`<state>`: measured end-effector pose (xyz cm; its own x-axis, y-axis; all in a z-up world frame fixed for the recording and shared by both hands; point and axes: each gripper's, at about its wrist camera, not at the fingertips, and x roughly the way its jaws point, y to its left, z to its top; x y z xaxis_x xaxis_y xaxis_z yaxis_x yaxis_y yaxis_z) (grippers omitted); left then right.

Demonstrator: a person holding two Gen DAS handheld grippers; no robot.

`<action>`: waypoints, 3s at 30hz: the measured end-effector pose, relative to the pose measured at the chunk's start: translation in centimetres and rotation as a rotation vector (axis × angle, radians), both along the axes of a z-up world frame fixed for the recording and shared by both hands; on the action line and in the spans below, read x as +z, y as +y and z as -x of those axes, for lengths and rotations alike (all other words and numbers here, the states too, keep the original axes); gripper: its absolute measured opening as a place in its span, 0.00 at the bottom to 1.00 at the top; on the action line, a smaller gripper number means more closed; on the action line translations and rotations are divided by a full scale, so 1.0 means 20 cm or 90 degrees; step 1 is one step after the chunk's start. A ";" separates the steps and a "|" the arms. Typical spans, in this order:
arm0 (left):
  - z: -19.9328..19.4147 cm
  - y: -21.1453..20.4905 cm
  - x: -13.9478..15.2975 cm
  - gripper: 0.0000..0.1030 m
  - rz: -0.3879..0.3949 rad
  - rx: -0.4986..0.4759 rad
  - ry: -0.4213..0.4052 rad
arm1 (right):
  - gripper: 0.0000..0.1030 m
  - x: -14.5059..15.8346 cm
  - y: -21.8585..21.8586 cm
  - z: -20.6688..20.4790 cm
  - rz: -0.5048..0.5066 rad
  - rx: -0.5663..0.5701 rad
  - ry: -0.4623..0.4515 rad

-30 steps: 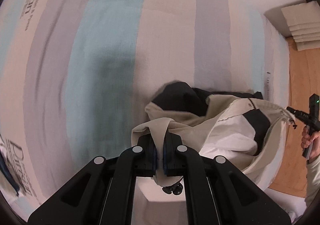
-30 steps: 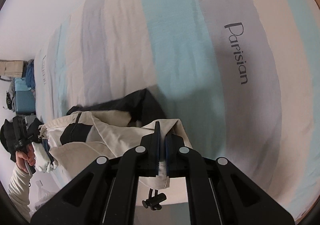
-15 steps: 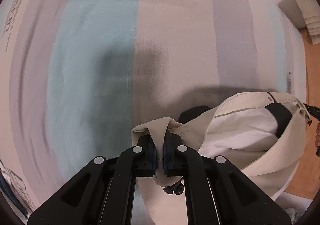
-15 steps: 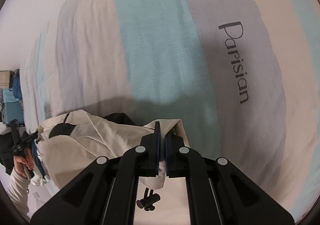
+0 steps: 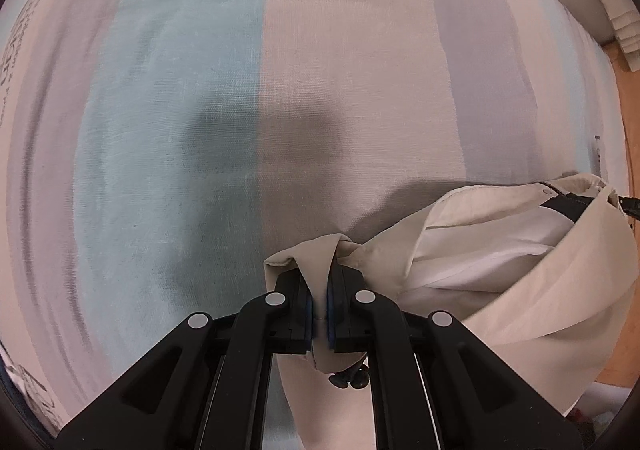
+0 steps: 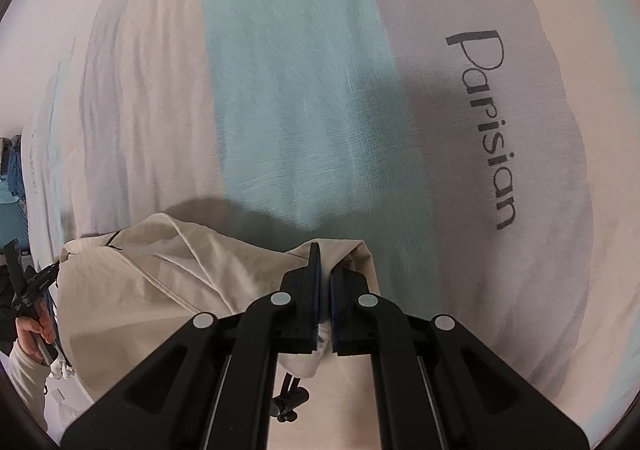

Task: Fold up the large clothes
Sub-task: 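Lower the folded hem with both tools onto the jacket, then open both tools to release the folded jacket, then press the folded jacket flat with both open tools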

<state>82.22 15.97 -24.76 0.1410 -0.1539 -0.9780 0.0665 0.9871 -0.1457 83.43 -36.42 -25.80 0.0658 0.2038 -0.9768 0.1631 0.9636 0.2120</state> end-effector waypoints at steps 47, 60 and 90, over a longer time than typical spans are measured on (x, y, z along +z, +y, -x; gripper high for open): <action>0.16 -0.08 0.10 0.26 -0.042 0.012 -0.113 | 0.82 0.04 0.20 0.10 -0.018 -0.006 -0.112; 0.15 0.01 0.26 0.41 0.020 0.011 -0.118 | 0.82 0.15 0.27 0.13 -0.041 0.015 -0.152; 0.47 -0.81 0.35 0.94 0.037 -0.062 -0.166 | 0.83 0.29 0.97 0.46 -0.005 0.187 -0.226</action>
